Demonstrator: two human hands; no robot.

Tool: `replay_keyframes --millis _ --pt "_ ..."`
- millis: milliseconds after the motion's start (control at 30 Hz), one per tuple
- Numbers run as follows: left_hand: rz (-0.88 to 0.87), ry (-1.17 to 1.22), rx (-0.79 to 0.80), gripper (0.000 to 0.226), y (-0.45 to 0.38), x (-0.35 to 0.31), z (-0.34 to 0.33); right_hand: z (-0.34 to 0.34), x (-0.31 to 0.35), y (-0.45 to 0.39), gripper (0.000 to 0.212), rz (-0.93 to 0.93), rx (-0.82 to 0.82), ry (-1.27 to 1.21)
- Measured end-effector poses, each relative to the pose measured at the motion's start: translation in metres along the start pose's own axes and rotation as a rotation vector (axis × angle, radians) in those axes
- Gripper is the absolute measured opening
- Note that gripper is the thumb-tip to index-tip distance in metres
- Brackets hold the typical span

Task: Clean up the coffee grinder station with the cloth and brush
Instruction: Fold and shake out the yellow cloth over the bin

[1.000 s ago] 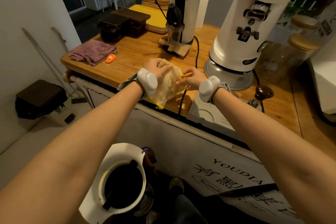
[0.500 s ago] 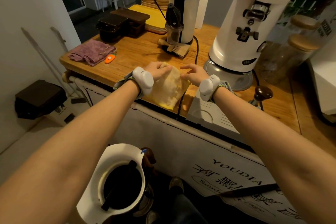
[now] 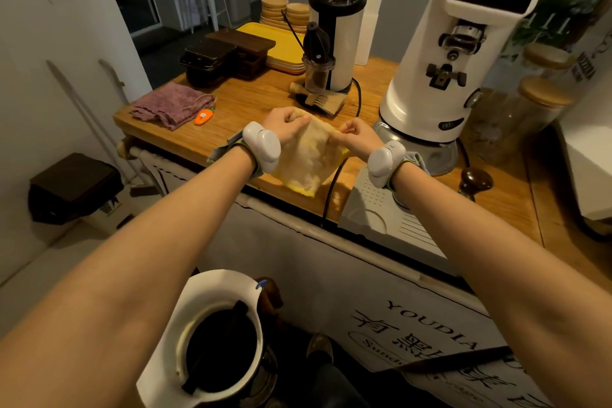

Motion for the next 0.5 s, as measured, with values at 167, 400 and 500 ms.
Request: replay_keyframes --millis 167,400,500 --pt "0.039 -0.083 -0.098 0.027 -0.004 0.003 0.005 0.007 0.010 0.003 0.025 0.019 -0.085 0.005" --pt "-0.111 -0.184 -0.102 0.028 0.002 -0.028 -0.003 0.013 0.020 0.015 0.014 -0.006 -0.176 -0.097" --pt "-0.121 -0.180 -0.121 0.031 0.004 -0.035 -0.003 0.007 0.018 0.017 0.053 -0.067 -0.044 -0.106"
Point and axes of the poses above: each hand's wrist, its own y-axis away from the middle knuckle, its own z-axis out of the back of the hand, x = y × z, the point moved 8 cm from there along -y, towards the middle knuckle, and after that the axes turned 10 degrees about -y, right-handed, at the moved point
